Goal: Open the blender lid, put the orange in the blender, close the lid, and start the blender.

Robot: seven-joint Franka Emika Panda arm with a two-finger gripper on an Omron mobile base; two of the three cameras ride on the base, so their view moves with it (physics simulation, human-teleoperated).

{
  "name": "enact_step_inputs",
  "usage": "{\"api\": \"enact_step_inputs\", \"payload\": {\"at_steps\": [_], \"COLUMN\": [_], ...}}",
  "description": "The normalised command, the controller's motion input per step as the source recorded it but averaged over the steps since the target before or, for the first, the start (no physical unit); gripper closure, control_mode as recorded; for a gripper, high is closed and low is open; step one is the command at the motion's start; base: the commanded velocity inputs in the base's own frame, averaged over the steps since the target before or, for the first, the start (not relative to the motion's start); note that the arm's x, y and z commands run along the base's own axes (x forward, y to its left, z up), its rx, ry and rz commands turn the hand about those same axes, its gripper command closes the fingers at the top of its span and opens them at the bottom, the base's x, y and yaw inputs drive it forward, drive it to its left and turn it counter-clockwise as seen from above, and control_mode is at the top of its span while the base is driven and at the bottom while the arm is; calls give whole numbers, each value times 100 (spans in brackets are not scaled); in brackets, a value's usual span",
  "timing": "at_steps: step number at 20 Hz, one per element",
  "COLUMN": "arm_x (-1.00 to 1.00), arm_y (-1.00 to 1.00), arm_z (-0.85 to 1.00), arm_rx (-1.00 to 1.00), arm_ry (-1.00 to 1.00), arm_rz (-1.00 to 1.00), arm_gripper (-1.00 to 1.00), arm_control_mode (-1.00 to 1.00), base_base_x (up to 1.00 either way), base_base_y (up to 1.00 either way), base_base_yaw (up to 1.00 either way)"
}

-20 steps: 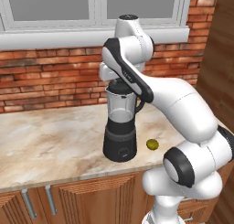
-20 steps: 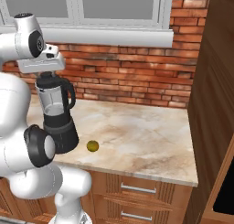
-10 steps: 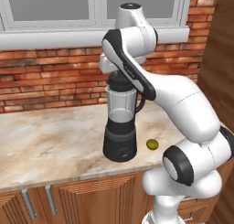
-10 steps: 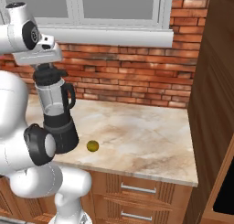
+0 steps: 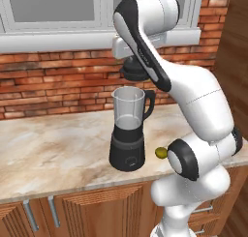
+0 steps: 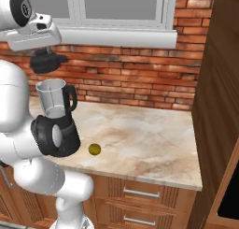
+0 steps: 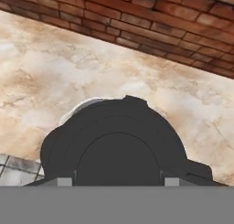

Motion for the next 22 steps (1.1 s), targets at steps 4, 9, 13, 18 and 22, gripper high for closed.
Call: {"api": "enact_step_inputs", "payload": {"at_steps": [4,9,13,18,22], "arm_x": [-61,-47,-19,0,0], "arm_y": [-99,-100,-100,-100,-100], "arm_z": [-23,-73,-98,-71,-47], "arm_rx": [0,0,1,5,7], "arm_ry": [-10,-9,-5,0,3], "arm_rz": [-6,-8,-5,-3,-3], "arm_gripper": [100,100,100,100,100], "arm_control_mode": [-100,-100,-100,-100,-100], "base_base_x": [0,0,0,0,0], "base_base_y": [0,0,0,0,0], "base_base_yaw": [0,0,0,0,0]}}
